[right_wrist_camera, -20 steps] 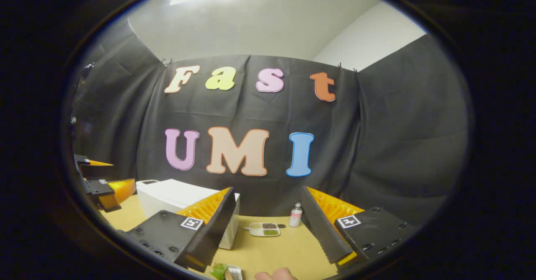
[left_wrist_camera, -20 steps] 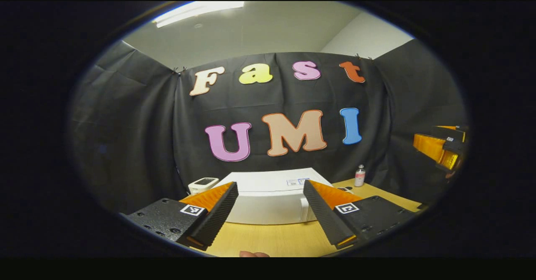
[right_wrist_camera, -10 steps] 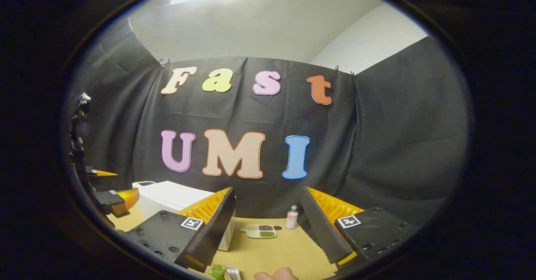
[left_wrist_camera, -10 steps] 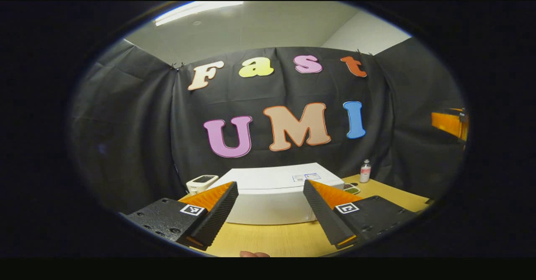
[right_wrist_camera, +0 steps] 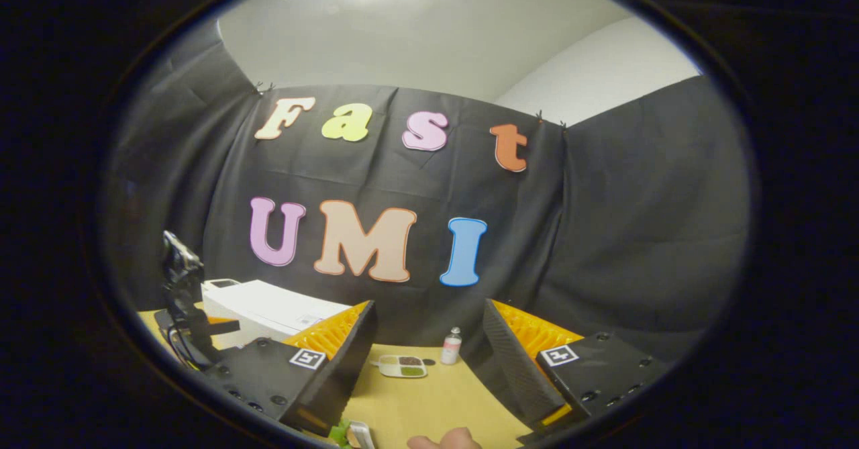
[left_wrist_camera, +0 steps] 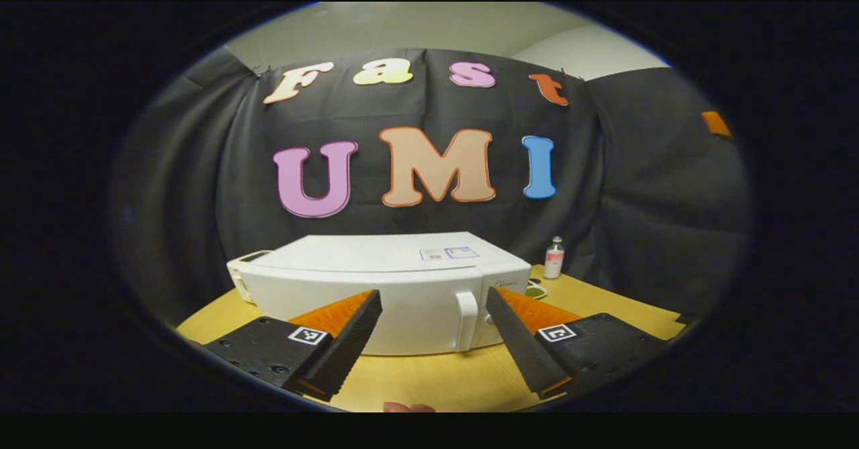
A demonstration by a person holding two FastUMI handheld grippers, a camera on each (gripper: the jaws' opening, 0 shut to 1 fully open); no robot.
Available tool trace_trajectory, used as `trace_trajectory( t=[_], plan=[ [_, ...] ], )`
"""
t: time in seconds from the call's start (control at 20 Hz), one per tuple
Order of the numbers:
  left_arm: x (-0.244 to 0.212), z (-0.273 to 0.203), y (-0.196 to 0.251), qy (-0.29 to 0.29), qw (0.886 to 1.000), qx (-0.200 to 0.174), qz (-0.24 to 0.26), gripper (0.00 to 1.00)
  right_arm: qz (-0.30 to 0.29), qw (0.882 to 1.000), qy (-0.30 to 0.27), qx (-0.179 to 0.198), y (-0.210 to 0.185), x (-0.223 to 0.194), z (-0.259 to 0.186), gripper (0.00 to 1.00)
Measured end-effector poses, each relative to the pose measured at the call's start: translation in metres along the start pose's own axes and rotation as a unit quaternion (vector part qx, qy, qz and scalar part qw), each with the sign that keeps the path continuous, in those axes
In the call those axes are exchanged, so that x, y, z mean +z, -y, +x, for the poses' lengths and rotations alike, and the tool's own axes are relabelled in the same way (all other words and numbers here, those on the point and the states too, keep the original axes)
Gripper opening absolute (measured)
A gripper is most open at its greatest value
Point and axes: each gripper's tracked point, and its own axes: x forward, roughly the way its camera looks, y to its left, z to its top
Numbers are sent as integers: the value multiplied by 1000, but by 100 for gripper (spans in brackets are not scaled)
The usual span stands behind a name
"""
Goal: Open the microwave oven with the left hand, put the food in, and close the microwave oven.
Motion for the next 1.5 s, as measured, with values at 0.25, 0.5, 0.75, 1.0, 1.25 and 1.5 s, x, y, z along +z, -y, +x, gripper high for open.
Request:
trace_trajectory(
  t=[0.25,0.5,0.75,1.0,1.25,1.5],
  plan=[
    [-44,32,9,-26,999,-17,11,99,-37,999,-21,-20,11,-7,-19,95],
    [-76,60,29,-47,998,-30,17,98,-50,998,-40,-26,12,-13,-30,96],
    [-90,75,41,-52,998,-35,27,95,-44,997,-58,-32,18,-22,-30,100],
    [-95,83,42,-53,997,-23,42,94,-48,996,-70,-32,22,-32,-29,97],
    [-112,92,42,-73,996,-11,40,24,-53,996,-71,-25,20,-34,-21,97],
    [-110,87,45,-70,997,-33,13,14,-52,996,-75,-17,17,-38,-17,97]
  ],
)
